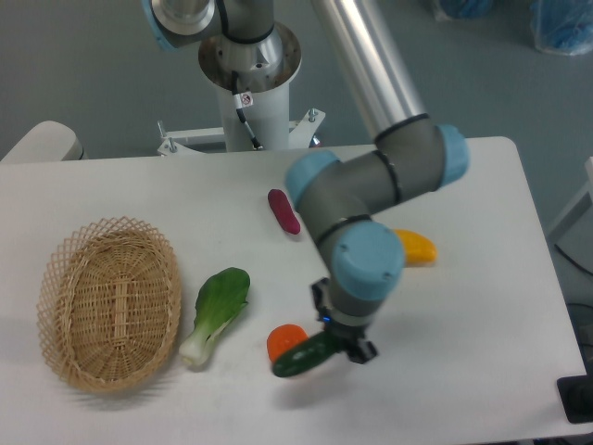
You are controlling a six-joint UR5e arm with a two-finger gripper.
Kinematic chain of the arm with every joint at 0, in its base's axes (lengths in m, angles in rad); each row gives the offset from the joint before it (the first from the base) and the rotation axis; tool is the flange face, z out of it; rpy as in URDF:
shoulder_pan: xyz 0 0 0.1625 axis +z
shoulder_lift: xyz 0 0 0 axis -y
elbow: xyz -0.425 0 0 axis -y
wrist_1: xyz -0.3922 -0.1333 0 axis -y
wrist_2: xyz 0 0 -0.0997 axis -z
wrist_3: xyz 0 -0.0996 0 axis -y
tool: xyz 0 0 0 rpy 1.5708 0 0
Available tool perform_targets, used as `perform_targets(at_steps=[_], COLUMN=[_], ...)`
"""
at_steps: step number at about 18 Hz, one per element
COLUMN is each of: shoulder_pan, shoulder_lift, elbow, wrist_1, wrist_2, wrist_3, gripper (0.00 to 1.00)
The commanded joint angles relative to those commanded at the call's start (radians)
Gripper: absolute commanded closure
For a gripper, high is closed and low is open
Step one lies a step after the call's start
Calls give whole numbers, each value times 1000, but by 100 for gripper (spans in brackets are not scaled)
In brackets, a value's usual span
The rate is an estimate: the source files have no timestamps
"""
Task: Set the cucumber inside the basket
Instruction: 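Carry the held green cucumber with the gripper toward the wicker basket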
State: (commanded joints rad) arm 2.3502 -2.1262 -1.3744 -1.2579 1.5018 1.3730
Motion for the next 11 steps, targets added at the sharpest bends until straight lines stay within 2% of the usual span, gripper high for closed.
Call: perform_targets(at_steps=[7, 11], shoulder_pan=[-92, -147], shoulder_lift=[94, 135], elbow=[-123, -170], wrist_1=[2, 3], wrist_2=[-8, -9], wrist_3=[-26, -37], gripper=[79, 79])
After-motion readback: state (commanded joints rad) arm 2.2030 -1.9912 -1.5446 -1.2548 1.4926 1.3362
